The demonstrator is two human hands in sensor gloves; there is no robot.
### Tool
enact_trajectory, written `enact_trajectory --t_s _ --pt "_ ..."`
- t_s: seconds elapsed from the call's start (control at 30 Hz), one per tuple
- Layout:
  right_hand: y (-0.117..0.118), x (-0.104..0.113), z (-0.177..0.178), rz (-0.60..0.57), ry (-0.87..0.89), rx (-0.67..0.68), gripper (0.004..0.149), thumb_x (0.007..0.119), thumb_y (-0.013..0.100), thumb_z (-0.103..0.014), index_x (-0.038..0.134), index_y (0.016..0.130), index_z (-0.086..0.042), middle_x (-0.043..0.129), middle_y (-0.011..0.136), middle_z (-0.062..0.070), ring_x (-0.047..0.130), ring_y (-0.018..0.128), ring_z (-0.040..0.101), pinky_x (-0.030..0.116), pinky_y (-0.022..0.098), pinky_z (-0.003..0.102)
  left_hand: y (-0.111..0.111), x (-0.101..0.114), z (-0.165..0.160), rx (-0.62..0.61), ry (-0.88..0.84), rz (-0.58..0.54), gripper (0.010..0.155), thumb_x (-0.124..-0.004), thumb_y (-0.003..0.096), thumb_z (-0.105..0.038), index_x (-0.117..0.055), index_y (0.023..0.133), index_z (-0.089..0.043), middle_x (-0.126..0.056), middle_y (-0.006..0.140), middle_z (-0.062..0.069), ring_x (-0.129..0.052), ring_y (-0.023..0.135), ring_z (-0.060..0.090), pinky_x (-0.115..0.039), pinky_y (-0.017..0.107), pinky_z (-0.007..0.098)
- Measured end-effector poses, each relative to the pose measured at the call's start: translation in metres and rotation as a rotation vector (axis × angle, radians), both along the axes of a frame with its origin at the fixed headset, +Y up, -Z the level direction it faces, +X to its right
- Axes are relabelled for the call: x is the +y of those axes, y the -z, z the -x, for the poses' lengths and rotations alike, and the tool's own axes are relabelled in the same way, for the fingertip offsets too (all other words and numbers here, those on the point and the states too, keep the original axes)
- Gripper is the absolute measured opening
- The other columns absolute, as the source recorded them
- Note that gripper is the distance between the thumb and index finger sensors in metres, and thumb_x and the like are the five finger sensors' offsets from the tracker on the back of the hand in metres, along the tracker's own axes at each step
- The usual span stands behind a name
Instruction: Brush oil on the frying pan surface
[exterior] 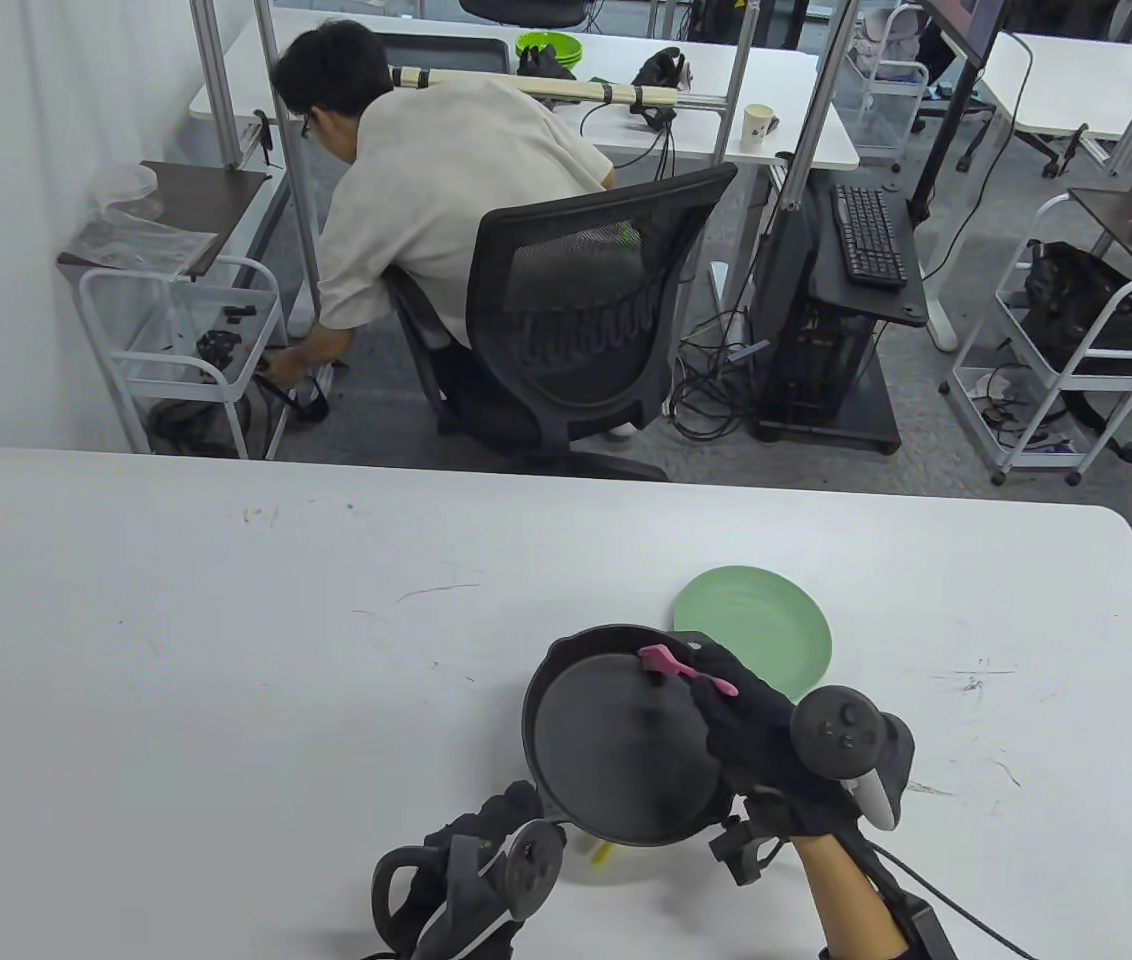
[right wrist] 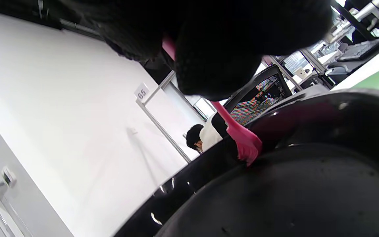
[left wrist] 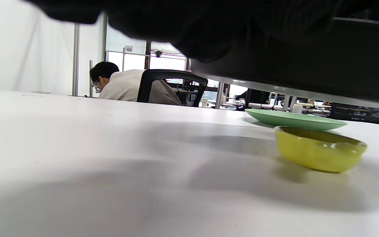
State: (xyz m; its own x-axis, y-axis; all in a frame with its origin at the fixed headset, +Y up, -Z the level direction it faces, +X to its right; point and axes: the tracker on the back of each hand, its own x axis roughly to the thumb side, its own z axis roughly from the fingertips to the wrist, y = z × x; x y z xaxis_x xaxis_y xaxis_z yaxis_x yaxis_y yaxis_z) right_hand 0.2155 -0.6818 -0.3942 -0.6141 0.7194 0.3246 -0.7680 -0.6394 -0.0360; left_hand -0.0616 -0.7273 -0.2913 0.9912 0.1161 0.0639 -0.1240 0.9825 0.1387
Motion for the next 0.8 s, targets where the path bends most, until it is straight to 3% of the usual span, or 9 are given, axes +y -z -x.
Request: enact_trajectory --t_s 0.8 --pt "-0.011 0.011 -0.051 -0.051 0.227 -0.017 0.05 0.074 0.063 -0.038 0.069 0.104 -0.009 0.089 0.09 0.026 0.098 0.037 0.017 0.086 0.022 0.028 0.008 -0.005 0.038 0.197 -0.042 0.016 0.063 -0.073 0.0496 -0.055 -0.076 0.097 -0.013 -0.097 0.053 -0.003 -0.096 0.024 0.012 -0.086 0.023 0.036"
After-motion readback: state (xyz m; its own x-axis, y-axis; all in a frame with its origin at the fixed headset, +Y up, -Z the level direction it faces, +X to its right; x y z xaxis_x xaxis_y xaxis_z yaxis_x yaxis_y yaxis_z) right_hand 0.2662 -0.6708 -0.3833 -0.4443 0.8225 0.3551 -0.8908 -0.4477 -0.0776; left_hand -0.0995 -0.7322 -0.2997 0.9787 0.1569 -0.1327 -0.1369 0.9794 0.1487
